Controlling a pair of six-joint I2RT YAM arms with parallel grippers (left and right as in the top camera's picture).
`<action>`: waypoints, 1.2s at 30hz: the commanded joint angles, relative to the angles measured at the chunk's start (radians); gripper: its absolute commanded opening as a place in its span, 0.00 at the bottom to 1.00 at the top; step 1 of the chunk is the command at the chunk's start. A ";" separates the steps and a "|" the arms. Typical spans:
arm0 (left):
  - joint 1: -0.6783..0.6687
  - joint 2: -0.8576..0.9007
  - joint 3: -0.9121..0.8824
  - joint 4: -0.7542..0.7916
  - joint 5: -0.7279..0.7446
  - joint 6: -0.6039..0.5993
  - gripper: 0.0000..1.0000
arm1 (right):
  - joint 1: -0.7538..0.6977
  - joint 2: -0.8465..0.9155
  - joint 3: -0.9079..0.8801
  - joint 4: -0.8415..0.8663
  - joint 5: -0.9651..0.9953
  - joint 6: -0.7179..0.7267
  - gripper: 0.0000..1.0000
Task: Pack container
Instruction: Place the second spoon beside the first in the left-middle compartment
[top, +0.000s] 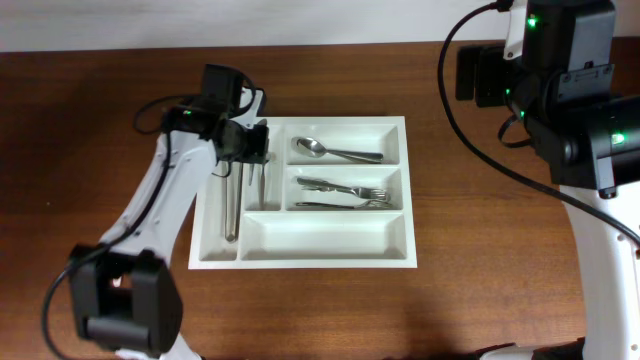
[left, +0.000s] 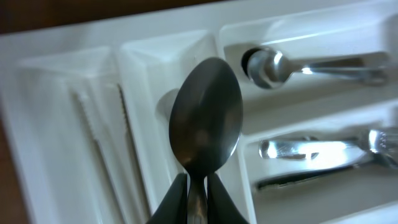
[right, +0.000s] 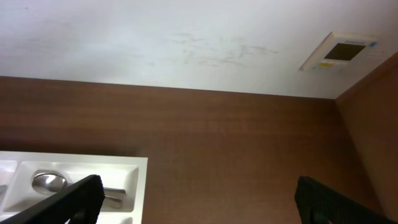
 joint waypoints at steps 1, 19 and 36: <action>-0.016 0.072 0.002 0.040 0.003 -0.045 0.02 | -0.006 0.001 0.008 0.002 0.013 0.012 0.99; 0.025 0.034 0.197 -0.123 -0.019 -0.010 0.35 | -0.006 0.001 0.008 0.002 0.013 0.012 0.99; 0.277 -0.079 0.344 -0.591 -0.348 0.270 0.80 | -0.006 0.001 0.008 0.002 0.013 0.012 0.99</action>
